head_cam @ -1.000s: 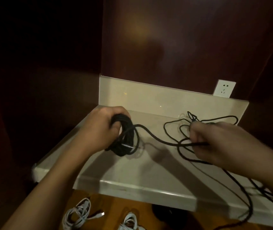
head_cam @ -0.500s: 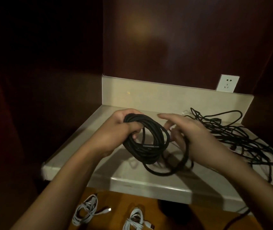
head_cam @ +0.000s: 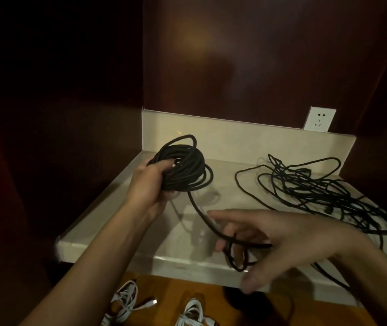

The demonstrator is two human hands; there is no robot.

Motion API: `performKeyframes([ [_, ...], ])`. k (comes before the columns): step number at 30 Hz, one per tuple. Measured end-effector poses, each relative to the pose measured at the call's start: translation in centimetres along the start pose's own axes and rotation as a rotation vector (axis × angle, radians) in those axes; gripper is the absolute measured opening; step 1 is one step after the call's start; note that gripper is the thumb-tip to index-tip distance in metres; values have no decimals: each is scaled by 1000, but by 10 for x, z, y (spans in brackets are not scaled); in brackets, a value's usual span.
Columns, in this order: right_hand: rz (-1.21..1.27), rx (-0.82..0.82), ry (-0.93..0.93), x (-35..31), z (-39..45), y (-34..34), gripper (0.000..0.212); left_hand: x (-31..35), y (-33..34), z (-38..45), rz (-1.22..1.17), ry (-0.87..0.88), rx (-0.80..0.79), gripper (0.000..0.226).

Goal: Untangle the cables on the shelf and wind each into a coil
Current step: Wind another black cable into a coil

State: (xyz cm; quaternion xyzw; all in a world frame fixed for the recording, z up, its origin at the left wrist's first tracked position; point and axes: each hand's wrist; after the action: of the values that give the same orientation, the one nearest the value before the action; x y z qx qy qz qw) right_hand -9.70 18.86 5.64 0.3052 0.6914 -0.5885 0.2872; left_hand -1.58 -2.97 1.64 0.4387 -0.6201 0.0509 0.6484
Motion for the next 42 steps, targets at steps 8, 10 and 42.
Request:
performKeyframes([
  [8, 344, 632, -129, 20, 76, 26, 35, 7, 10, -8, 61, 55, -234, 34],
  [10, 748, 664, -226, 23, 83, 27, 13, 11, 9, -10, 87, 78, -287, 29],
  [42, -1040, 541, -5, -6, 48, 56, 15, -6, 8, 16, 796, 771, 243, 30],
])
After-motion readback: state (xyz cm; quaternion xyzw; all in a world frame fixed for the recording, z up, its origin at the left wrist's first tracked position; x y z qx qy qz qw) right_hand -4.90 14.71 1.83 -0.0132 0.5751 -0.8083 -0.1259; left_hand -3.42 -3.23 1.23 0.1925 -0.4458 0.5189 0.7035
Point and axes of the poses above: each hand's wrist, its own z-axis towards the middle knuckle, its own y-axis out of the palm, x = y × z, and after that the axes turned 14 degrees about -y, right-handed
